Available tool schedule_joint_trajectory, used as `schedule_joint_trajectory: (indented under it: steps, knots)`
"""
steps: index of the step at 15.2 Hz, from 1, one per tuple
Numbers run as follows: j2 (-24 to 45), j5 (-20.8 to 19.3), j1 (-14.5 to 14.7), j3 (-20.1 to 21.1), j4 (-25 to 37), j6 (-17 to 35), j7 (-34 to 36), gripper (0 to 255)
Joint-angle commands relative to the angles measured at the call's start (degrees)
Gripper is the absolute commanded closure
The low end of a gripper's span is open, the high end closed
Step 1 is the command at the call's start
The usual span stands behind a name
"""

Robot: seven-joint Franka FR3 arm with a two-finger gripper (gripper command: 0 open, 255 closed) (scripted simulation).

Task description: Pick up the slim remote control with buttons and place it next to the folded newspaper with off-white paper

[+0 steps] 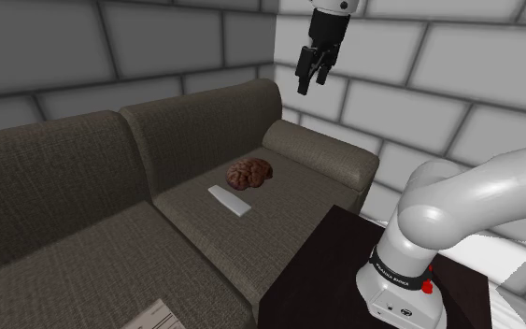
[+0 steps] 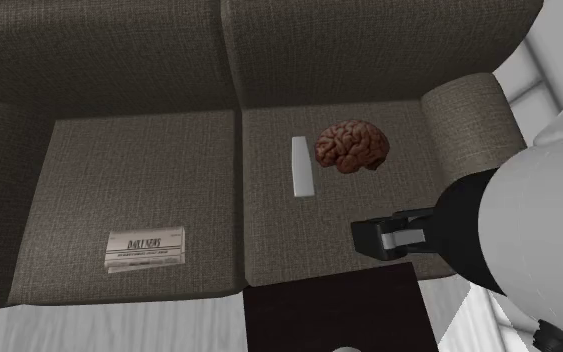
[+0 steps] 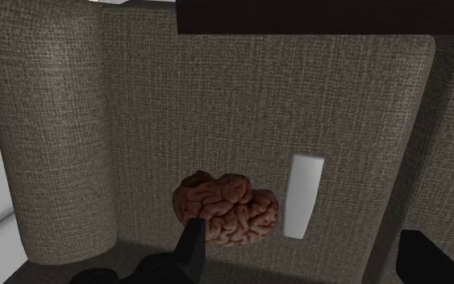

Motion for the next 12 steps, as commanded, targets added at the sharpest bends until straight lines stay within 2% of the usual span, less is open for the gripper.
schedule_joint_trajectory:
  steps: [1, 12]
  knots:
    - [0.0, 0.0, 0.0, 0.0, 0.0, 0.0, 0.0, 0]
    - [13.9, 1.0, -0.1, 0.3, -7.8, 19.1, 3.1, 0]
